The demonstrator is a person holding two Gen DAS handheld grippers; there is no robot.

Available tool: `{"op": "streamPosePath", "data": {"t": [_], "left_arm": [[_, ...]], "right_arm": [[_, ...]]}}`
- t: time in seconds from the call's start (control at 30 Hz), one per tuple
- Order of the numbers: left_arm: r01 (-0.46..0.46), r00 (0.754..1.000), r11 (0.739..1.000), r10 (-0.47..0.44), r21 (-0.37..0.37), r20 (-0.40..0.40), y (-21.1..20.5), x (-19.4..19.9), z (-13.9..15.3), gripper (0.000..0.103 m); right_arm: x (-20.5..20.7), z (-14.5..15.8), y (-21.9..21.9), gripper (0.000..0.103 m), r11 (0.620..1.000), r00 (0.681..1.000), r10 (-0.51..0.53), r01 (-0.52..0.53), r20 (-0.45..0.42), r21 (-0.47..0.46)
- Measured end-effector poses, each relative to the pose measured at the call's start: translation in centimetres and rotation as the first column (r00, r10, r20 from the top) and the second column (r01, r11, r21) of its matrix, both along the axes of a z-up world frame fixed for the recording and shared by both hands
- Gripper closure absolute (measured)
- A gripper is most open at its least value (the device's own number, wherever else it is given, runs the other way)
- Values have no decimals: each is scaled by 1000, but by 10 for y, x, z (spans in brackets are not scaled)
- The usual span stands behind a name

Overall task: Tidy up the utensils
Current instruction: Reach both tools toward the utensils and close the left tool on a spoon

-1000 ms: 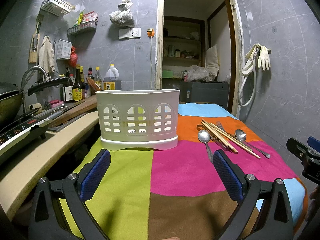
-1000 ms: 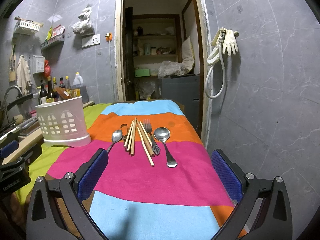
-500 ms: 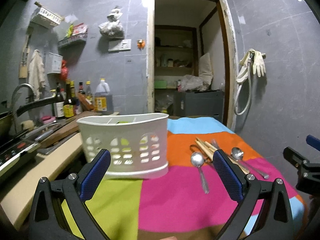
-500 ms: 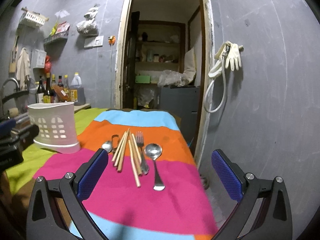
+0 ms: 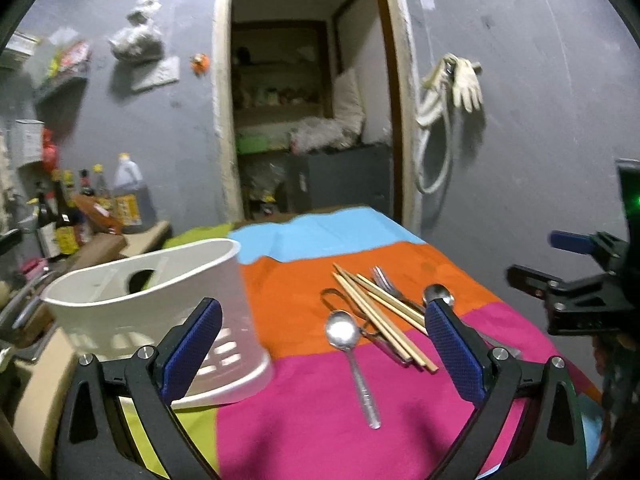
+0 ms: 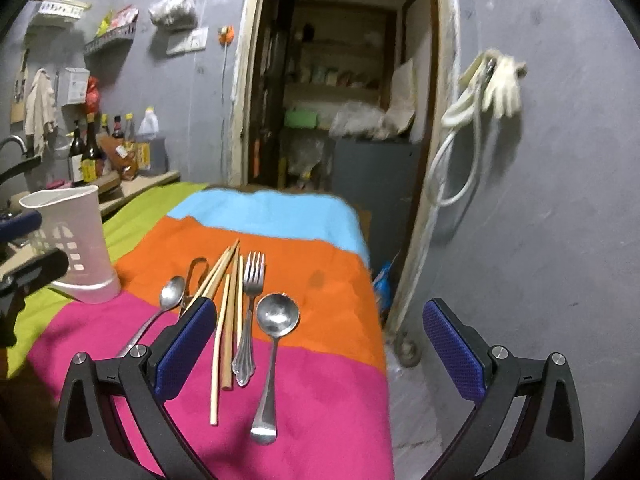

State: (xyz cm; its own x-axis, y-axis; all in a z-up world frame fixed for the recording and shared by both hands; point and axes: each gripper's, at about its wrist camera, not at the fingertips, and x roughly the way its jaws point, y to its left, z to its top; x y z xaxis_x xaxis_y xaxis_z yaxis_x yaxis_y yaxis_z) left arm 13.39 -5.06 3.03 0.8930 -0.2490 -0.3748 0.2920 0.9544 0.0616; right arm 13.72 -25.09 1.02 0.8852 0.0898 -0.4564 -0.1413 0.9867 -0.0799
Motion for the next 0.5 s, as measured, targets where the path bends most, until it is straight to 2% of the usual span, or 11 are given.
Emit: {"op": "streamPosePath", "data": {"t": [0.17, 0.33, 0.5], "left_arm": [[55, 997, 998, -53, 37, -59, -18, 22, -8, 18], [94, 984, 992, -78, 89, -162, -30, 50, -24, 42], [78, 958, 994, -54, 72, -283, -30, 77, -41, 50]], "right_arm": [[22, -9, -3, 1, 999, 997, 31, -32, -66, -6], [42, -21, -3, 21, 997, 986, 69, -75, -148, -30], [64, -35, -2, 36, 993, 960, 101, -113, -260, -32]]}}
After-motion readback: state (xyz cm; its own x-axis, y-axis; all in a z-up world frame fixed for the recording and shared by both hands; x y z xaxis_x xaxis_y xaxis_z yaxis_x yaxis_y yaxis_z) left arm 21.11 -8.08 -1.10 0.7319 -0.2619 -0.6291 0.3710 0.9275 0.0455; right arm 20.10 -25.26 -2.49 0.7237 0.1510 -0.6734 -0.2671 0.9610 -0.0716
